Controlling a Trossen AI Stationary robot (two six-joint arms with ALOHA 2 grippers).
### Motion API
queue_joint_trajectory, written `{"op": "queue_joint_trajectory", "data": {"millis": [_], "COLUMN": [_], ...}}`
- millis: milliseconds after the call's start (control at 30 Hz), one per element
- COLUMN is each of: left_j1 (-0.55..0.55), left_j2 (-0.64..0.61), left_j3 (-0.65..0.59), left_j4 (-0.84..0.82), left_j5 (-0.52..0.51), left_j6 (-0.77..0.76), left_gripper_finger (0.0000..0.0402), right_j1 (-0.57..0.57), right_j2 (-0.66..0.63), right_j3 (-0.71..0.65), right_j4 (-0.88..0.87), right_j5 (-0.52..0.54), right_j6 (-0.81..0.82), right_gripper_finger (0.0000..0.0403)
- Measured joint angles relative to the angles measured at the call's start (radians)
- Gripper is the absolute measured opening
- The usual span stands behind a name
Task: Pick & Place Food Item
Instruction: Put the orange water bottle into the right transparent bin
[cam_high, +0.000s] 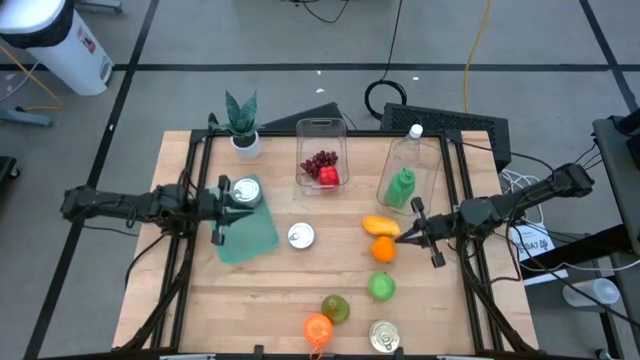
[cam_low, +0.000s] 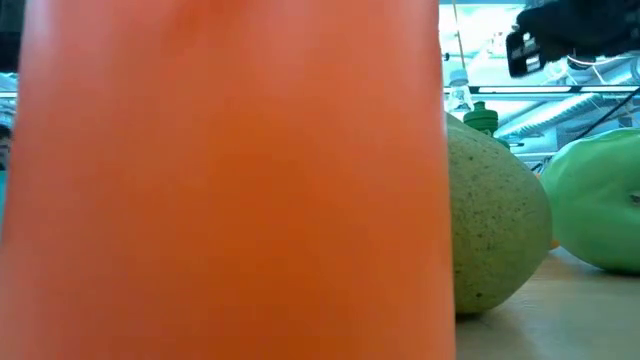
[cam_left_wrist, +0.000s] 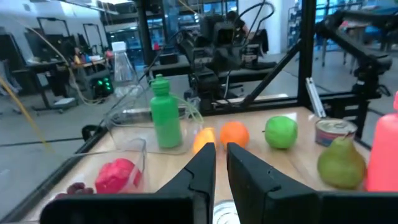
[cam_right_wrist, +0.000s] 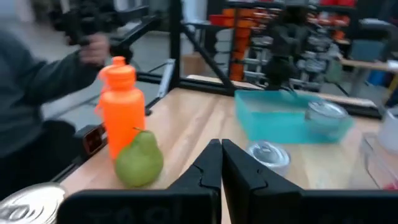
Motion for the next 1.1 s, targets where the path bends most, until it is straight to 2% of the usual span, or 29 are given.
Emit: {"op": "queue_joint_trajectory", "data": {"millis": [100, 200, 333, 467, 767, 900, 1100], "left_j1": [0.013, 0.014, 0.014, 0.015, 0.015, 0.015, 0.015], "left_j2": [0.000, 0.000, 0.000, 0.003, 0.003, 0.003, 0.003], "left_j3": [0.000, 0.000, 0.000, 0.000, 0.000, 0.000, 0.000], "left_j4": [-0.006, -0.023, -0.021, -0.021, -0.021, -0.021, 0.000], "left_j5": [0.016, 0.008, 0.009, 0.008, -0.020, -0.020, -0.023], "left_j6": [-0.038, -0.088, -0.082, -0.084, -0.078, -0.082, -0.030], "left_gripper_finger": [0.0051, 0.0051, 0.0051, 0.0051, 0.0051, 0.0051, 0.0051], "right_j1": [-0.008, -0.019, -0.024, -0.024, -0.024, -0.024, -0.023], "right_j2": [-0.057, -0.130, -0.219, -0.266, -0.237, -0.219, -0.150], "right_j3": [-0.032, -0.041, -0.069, -0.117, -0.195, -0.197, -0.197], "right_j4": [-0.008, -0.050, -0.087, -0.087, 0.125, 0.156, 0.198], "right_j5": [0.046, 0.049, 0.097, 0.101, 0.099, 0.099, 0.098], "right_j6": [0.041, 0.043, 0.055, 0.053, 0.012, 0.006, 0.095], "right_gripper_finger": [0.0000, 0.0000, 0.0000, 0.0000, 0.0000, 0.0000, 0.0000]}}
